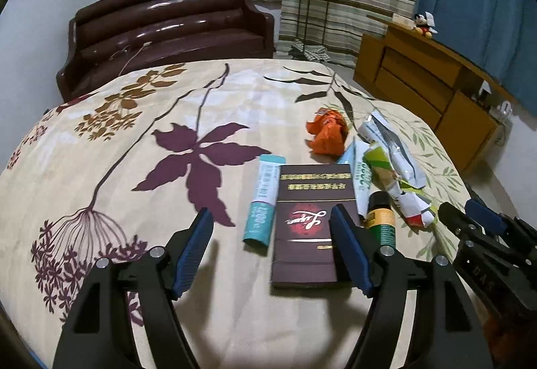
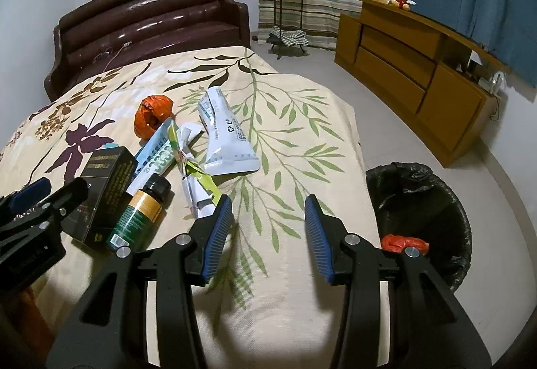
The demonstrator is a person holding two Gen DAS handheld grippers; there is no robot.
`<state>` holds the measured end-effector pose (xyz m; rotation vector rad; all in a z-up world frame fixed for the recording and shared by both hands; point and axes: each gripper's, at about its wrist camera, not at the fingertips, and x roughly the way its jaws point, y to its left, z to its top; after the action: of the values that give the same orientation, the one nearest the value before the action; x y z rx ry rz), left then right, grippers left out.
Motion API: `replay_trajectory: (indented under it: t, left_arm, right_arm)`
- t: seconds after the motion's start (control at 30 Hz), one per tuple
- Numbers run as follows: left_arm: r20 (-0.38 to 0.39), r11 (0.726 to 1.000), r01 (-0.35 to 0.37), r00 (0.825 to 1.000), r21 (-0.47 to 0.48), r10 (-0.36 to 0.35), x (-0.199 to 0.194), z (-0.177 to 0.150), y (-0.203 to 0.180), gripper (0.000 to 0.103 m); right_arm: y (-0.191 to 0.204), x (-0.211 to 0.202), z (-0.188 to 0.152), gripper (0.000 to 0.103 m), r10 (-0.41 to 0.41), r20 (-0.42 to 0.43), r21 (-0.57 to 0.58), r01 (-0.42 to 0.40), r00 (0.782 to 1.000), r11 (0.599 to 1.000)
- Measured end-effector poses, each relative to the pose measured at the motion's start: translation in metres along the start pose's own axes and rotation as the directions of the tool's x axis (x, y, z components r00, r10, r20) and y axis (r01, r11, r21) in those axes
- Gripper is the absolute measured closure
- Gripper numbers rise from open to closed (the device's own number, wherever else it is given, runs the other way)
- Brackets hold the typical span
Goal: Collect trash
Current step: 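Move both grippers back over the bed toward the dark box and tubes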
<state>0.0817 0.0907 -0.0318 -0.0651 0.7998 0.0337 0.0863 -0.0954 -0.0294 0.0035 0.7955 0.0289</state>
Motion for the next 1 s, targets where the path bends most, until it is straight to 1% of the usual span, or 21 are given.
replay_trajectory:
  t: [0.27,0.43,0.57,0.63,0.8,0.83,0.9,0.93,0.97,1.0]
  left_arm:
    - [-0.012,1.000,0.024,1.000,0.009,-0.024,0.007,0.006,-0.006,0.028]
    - [-0.014,0.999,0.034,0.999,0.032,-0.034,0.008,0.006,-0.014,0.028]
    - [-0.022,0.998,0.031,0.999,0.058,-0.030,0.012,0.006,-0.021,0.027]
    - [-0.038,0.997,0.036,0.999,0.064,-0.033,0.015,0.007,-0.022,0.028]
    - [-0.045,0.997,0.036,0.998,0.071,-0.032,0.017,0.007,-0.022,0.028]
    - [-0.047,0.996,0.039,0.998,0.076,-0.036,0.016,0.006,-0.024,0.028]
    - [-0.050,0.995,0.045,0.998,0.092,-0.040,0.017,0.005,-0.026,0.037]
    - [-0.051,0.994,0.046,0.998,0.100,-0.041,0.017,0.004,-0.027,0.039]
    - [-0.052,0.993,0.050,0.998,0.107,-0.045,0.018,0.004,-0.028,0.045]
    - [-0.053,0.992,0.057,0.997,0.114,-0.051,0.018,0.003,-0.029,0.048]
  right_arm:
    - [-0.004,-0.001,-0.002,0.059,0.001,-0.003,0.009,-0.001,1.000,1.000]
    - [-0.006,-0.001,-0.002,0.059,0.005,-0.003,0.017,-0.005,1.000,1.000]
    - [-0.010,-0.001,-0.001,0.059,0.008,-0.001,0.025,-0.008,1.000,1.000]
    - [-0.011,0.000,-0.001,0.059,0.011,-0.001,0.026,-0.011,1.000,1.000]
    - [-0.011,0.000,-0.001,0.059,0.011,-0.001,0.027,-0.011,1.000,1.000]
    - [-0.011,-0.001,-0.001,0.059,0.011,-0.001,0.027,-0.011,1.000,1.000]
    - [-0.011,-0.001,-0.001,0.059,0.010,0.000,0.025,-0.010,1.000,1.000]
    - [-0.011,-0.001,-0.001,0.059,0.010,0.000,0.026,-0.010,1.000,1.000]
    - [-0.011,-0.001,-0.001,0.059,0.010,0.000,0.026,-0.010,1.000,1.000]
    - [-0.011,-0.001,-0.001,0.059,0.010,0.000,0.026,-0.010,1.000,1.000]
